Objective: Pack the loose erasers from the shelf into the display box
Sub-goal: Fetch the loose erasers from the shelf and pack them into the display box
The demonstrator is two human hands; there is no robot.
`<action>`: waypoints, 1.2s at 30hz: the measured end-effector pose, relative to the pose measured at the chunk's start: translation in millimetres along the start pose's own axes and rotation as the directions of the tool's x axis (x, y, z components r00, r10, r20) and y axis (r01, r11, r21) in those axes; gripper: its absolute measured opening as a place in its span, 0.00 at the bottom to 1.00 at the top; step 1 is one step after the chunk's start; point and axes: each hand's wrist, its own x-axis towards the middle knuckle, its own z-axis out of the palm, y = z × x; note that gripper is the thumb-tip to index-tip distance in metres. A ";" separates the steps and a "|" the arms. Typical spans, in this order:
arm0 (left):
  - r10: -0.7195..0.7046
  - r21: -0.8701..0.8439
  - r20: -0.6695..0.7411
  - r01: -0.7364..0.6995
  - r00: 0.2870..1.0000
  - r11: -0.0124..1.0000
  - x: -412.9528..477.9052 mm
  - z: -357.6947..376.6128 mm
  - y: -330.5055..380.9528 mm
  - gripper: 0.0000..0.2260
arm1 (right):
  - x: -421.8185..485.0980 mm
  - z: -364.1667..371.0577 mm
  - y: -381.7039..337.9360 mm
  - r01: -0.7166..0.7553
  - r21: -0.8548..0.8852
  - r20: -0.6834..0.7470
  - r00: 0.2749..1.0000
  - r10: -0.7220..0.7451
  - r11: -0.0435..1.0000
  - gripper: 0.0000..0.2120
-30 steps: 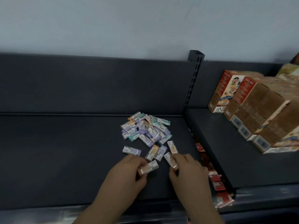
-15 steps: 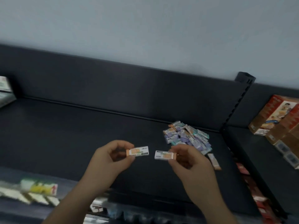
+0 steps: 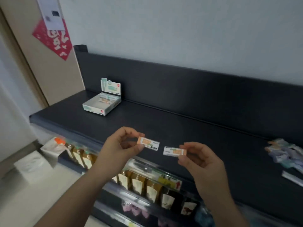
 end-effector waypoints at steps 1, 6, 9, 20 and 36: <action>0.000 0.013 -0.011 0.000 1.000 1.000 -0.1 -13.3 0.8 0.10 | 0.3 11.9 -1.4 -0.002 0.015 0.000 1.000 0.002 1.000 0.12; -0.012 0.023 -0.060 0.014 0.998 1.000 0.4 -61.3 0.0 0.10 | 3.8 57.9 -9.5 0.012 0.030 0.016 1.000 -0.013 0.999 0.11; -0.018 0.016 -0.066 0.019 0.998 1.000 3.7 -81.6 -4.0 0.10 | 8.6 80.7 -11.0 0.024 0.020 0.033 0.999 -0.024 1.000 0.12; 0.058 -0.038 -0.019 -0.059 0.998 0.998 59.6 -132.4 -21.4 0.07 | 55.5 154.9 -4.9 0.020 0.059 0.017 1.000 -0.021 0.998 0.12; 0.088 0.047 0.097 -0.092 0.991 0.995 182.6 -208.1 -41.8 0.11 | 152.5 240.2 4.5 -0.028 0.001 0.009 1.000 0.028 1.000 0.12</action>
